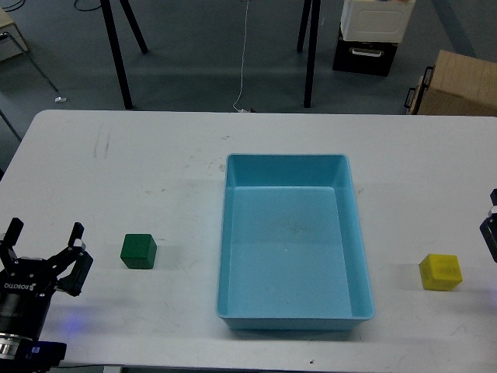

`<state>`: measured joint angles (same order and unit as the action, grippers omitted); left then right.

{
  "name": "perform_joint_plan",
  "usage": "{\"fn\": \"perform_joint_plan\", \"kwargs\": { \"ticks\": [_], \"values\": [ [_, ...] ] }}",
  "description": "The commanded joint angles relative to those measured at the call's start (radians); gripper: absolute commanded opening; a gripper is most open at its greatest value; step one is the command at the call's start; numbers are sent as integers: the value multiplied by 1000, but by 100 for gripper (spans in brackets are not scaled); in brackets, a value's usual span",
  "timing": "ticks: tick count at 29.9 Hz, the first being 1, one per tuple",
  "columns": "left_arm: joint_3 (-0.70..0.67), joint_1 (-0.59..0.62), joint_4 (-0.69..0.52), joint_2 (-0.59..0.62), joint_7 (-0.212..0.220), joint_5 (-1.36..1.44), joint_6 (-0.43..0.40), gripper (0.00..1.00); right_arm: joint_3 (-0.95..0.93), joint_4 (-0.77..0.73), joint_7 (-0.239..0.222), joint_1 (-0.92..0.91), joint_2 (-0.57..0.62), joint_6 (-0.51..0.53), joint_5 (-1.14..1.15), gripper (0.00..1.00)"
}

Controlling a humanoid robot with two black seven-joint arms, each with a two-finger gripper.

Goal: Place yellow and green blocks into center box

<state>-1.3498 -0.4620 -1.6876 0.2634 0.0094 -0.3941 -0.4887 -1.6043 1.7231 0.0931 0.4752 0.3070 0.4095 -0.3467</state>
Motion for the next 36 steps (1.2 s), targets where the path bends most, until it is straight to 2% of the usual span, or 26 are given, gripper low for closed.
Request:
{"fn": "perform_joint_plan", "kwargs": {
  "ticks": [1,7,10,14,17,19,22,25,27,29,33,36],
  "values": [
    [0,2,0,0,0,0,0,100,6,-13,-1,-18,-5,9,0,100],
    [0,9,-1,0,0,0,0,100,21,-65,-3,-66,-11,14,-1,100],
    [0,22,-1,5,-2,1,0,100,35,-59,7,-58,33,15,6,100],
    [-3,22,-1,5,0,0,0,100,84,-66,2,-87,300,-56,44,100],
    [-5,22,-1,5,0,0,0,100,179,-66,-16,-179,502,-101,95,100],
    [-2,23,-4,4,0,0,0,100,243,-68,-57,-257,640,-109,136,100],
    [1,23,-7,0,0,0,0,100,374,-73,-223,-410,812,-109,202,100],
    [1,26,-9,-4,-2,0,0,100,542,-97,-335,-612,917,-109,316,100],
    [1,28,-9,-7,-3,1,0,100,676,-118,-357,-761,922,-109,417,100],
    [1,31,-7,-7,-3,0,0,100,823,-144,-358,-909,913,-109,512,100],
    [1,33,-7,-9,-5,1,0,100,1133,-244,-363,-1203,810,-110,592,100],
    [1,36,-7,-9,-5,1,0,100,1386,-278,-416,-1421,752,-106,661,100]
  ]
}}
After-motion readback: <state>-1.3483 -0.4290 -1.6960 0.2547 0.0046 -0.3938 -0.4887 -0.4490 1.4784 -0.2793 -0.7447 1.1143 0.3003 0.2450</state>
